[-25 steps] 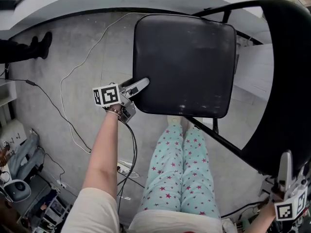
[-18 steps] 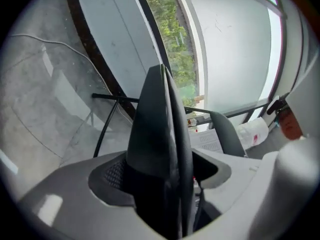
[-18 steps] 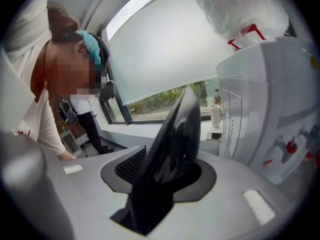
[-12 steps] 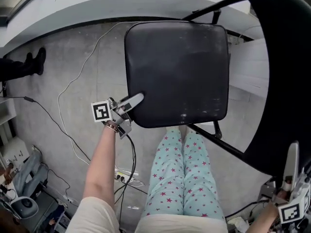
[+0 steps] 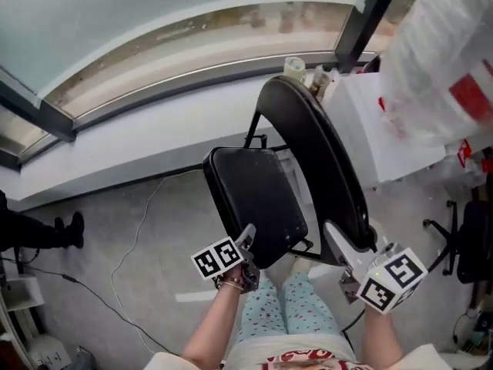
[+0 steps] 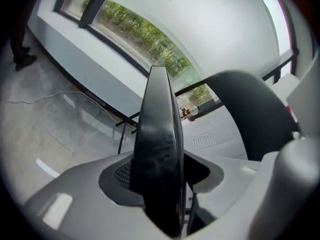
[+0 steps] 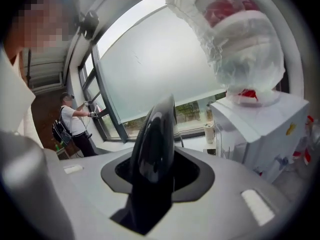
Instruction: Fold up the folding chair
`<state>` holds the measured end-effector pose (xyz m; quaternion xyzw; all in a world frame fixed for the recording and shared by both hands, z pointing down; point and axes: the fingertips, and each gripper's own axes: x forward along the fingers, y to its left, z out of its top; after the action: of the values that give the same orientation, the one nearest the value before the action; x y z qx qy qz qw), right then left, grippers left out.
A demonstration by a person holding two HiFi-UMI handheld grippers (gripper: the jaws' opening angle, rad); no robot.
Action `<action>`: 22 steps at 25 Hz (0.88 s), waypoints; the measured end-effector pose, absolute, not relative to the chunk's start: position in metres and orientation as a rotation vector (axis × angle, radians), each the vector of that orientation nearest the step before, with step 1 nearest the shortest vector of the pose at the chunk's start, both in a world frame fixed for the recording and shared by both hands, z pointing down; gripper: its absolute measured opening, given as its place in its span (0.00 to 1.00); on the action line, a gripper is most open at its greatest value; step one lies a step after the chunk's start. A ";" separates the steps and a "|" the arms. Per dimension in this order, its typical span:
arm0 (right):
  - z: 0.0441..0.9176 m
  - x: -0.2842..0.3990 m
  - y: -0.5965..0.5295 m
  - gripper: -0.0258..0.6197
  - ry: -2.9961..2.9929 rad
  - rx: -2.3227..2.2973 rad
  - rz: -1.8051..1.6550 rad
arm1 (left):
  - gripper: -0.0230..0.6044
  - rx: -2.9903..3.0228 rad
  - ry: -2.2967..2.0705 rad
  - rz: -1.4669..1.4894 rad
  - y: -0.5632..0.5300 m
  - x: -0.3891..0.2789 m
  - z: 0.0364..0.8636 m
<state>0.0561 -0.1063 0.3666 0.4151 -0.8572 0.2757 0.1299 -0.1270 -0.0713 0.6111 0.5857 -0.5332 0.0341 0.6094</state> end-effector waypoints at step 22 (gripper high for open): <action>0.340 0.162 -0.152 0.22 -2.433 1.315 0.557 | 0.35 1.334 -1.376 0.312 -0.174 0.090 0.547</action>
<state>0.1616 -0.1516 0.3402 0.4600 -0.8515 0.1948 0.1596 0.0904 -0.1742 0.5469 0.5670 -0.5850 0.1325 0.5646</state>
